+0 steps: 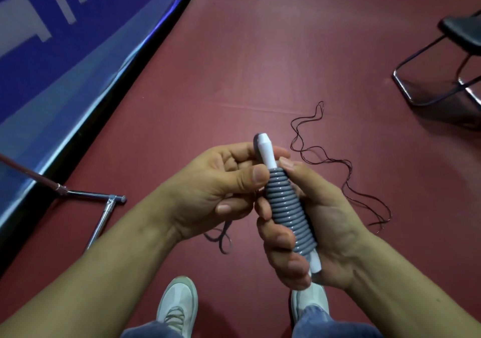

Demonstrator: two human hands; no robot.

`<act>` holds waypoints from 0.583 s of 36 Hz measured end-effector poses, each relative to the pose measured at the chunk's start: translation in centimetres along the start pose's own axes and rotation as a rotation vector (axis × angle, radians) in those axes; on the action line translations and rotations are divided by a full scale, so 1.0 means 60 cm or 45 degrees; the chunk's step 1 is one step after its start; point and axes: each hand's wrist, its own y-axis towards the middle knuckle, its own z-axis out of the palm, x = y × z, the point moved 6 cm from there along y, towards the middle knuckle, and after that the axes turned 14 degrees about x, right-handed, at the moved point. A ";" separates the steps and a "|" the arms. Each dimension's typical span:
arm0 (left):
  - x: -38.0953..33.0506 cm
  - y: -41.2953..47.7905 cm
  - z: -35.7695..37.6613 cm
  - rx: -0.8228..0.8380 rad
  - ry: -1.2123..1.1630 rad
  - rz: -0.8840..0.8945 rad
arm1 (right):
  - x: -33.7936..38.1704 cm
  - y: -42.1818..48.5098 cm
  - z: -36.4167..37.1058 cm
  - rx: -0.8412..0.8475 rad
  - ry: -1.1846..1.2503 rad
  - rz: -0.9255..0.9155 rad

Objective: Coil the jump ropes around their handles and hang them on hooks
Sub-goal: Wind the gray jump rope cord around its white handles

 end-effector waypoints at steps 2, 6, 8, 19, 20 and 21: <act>-0.001 0.003 -0.003 -0.108 0.059 0.016 | -0.005 0.006 -0.007 -0.016 0.035 -0.029; -0.003 -0.002 -0.013 -0.319 0.217 0.001 | 0.001 0.011 -0.019 -0.303 -0.258 -0.077; -0.002 -0.008 -0.020 -0.469 0.341 -0.034 | 0.011 0.005 -0.036 -0.524 -0.450 -0.098; -0.005 -0.009 -0.012 -0.601 0.512 0.003 | 0.002 0.009 -0.043 -0.566 -0.352 -0.025; -0.008 -0.010 -0.011 -0.559 0.503 0.005 | 0.003 0.008 -0.038 -0.521 -0.299 -0.018; -0.012 -0.010 -0.011 -0.519 0.497 0.013 | 0.004 0.006 -0.033 -0.466 -0.257 -0.009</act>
